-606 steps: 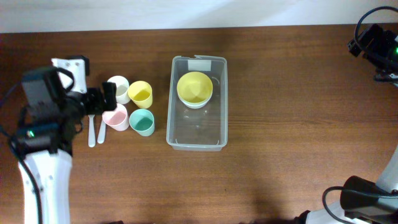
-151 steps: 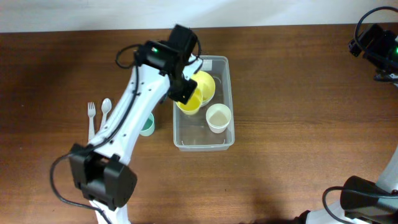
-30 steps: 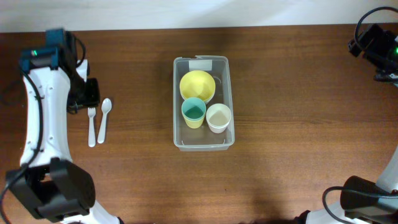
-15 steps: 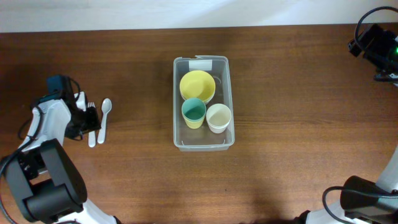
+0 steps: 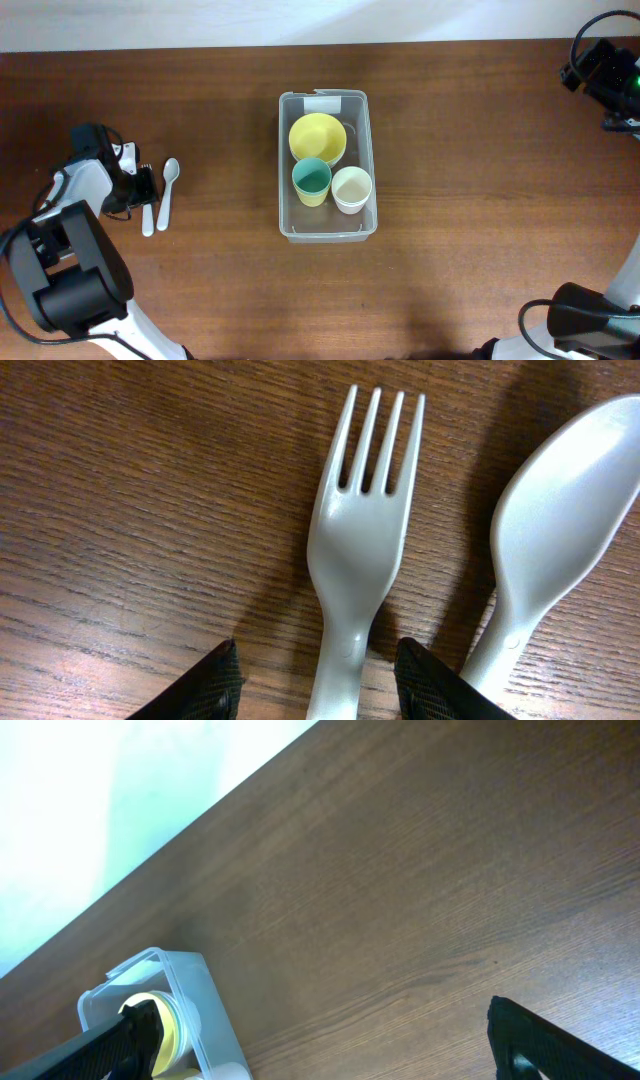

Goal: Pack container
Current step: 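Lower left gripper onto the white fork and grasp it, then carry the fork into the container front and release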

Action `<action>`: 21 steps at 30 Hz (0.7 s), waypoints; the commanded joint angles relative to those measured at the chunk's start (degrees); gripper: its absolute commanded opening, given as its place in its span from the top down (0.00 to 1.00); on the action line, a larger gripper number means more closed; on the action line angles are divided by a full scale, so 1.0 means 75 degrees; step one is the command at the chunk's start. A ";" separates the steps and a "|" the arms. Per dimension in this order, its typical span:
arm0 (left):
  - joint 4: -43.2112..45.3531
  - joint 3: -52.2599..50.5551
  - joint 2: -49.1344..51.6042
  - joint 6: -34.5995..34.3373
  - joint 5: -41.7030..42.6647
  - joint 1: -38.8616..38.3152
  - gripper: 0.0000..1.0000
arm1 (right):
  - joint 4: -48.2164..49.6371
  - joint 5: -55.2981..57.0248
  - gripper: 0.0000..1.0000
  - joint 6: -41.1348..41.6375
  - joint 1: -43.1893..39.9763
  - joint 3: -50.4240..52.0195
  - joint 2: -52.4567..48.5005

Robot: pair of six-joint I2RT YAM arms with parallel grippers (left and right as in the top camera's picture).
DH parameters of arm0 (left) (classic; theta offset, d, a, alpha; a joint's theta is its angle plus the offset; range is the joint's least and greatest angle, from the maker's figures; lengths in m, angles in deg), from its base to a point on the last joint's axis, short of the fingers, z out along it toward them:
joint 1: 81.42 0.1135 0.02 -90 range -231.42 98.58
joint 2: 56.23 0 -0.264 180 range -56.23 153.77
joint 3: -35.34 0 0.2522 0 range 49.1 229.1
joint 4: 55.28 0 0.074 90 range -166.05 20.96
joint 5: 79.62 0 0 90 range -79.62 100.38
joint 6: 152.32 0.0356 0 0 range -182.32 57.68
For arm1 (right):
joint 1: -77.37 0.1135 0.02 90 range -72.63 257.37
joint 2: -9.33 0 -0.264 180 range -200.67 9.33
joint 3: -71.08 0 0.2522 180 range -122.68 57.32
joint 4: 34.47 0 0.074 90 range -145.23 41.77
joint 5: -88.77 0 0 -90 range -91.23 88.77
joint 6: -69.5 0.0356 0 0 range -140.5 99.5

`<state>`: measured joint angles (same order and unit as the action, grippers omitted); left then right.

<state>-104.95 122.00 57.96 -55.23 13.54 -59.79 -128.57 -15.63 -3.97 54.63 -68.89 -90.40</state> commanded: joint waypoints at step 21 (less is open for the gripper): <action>-0.2148 0.1483 -0.0178 0.0670 0.0274 -0.0755 0.94 | 0.0020 0.0038 0.01 0.0064 -0.0020 0.0000 -0.0041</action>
<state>-116.27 126.37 58.77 -50.94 14.11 -62.76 -128.57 -15.61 -3.95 54.63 -68.89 -90.40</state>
